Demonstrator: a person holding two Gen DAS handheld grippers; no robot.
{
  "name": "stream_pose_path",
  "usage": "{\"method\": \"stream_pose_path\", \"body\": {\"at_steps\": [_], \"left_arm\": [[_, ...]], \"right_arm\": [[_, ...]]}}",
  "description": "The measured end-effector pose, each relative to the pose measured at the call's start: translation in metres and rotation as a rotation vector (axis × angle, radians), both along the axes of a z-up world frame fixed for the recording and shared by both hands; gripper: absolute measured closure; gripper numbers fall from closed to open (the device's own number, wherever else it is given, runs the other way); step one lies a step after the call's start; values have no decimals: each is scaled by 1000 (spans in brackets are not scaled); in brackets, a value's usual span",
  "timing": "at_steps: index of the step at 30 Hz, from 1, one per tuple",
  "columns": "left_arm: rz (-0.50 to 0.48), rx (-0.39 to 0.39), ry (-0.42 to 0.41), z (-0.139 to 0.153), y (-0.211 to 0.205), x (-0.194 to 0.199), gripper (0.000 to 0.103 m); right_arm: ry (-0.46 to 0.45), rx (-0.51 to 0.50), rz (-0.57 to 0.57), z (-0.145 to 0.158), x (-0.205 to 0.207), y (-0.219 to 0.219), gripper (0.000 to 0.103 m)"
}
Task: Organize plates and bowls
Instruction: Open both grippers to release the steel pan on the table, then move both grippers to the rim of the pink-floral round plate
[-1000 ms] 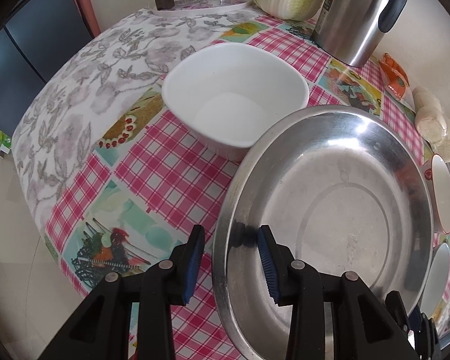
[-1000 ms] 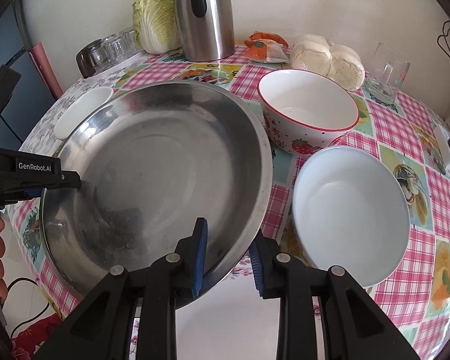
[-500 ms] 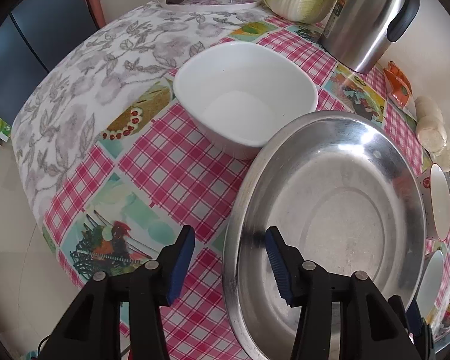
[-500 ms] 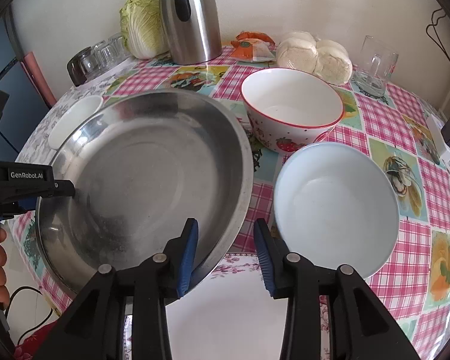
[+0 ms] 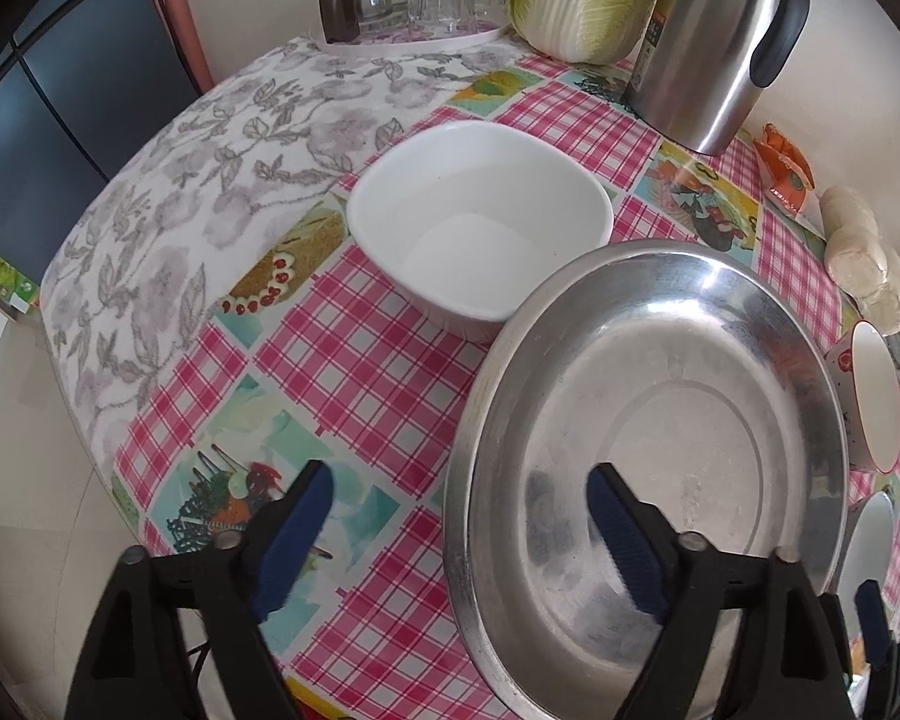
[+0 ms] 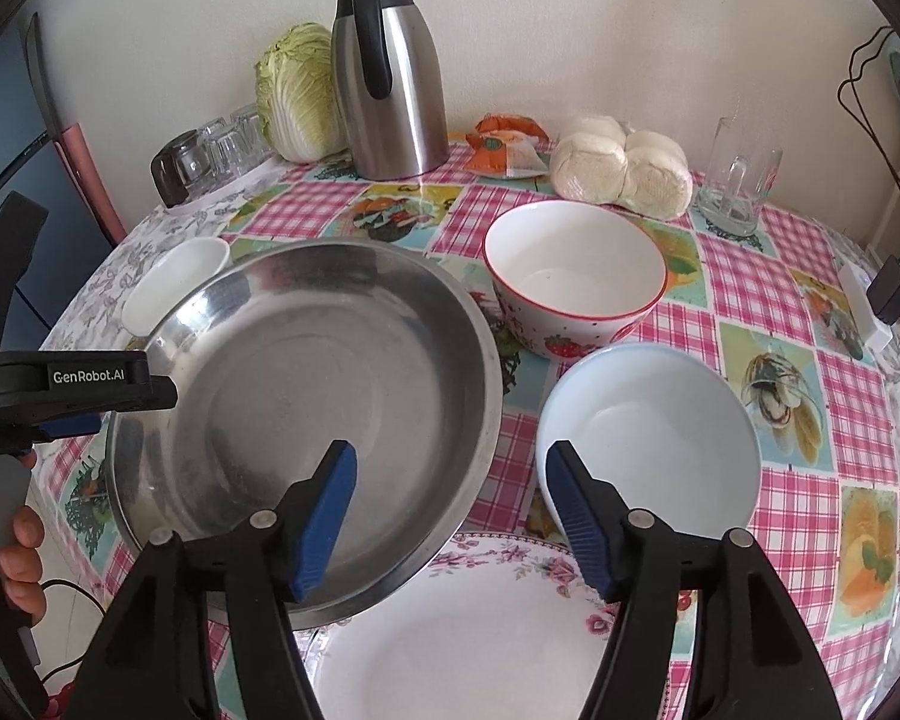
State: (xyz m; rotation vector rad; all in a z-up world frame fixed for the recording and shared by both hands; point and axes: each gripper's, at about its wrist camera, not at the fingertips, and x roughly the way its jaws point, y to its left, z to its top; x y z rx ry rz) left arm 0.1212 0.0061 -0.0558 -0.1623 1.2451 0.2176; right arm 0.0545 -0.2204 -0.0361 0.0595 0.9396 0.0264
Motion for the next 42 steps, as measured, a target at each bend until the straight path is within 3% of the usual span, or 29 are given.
{"method": "stream_pose_path", "body": {"at_steps": [3, 10, 13, 14, 20, 30, 42], "left_arm": [[-20, 42, -22, 4, -4, 0, 1], [-66, 95, -85, 14, -12, -3, 0], [-70, 100, -109, 19, -15, -3, 0], [-71, 99, -115, 20, -15, -3, 0], [-77, 69, -159, 31, -20, -5, 0], [-203, 40, -277, 61, -54, -19, 0], [-305, -59, -405, 87, -84, -57, 0]], "right_arm": [[-9, -16, -15, 1, 0, -2, 26], [-21, -43, -40, 3, -3, -8, 24], [-27, -74, -60, 4, -5, -10, 17], [-32, -89, -66, 4, -6, -11, 12], [-40, -122, -90, 7, -10, -17, 12], [-68, -144, -138, 19, -28, -33, 12], [-107, -119, -230, 36, -59, -56, 12]]}}
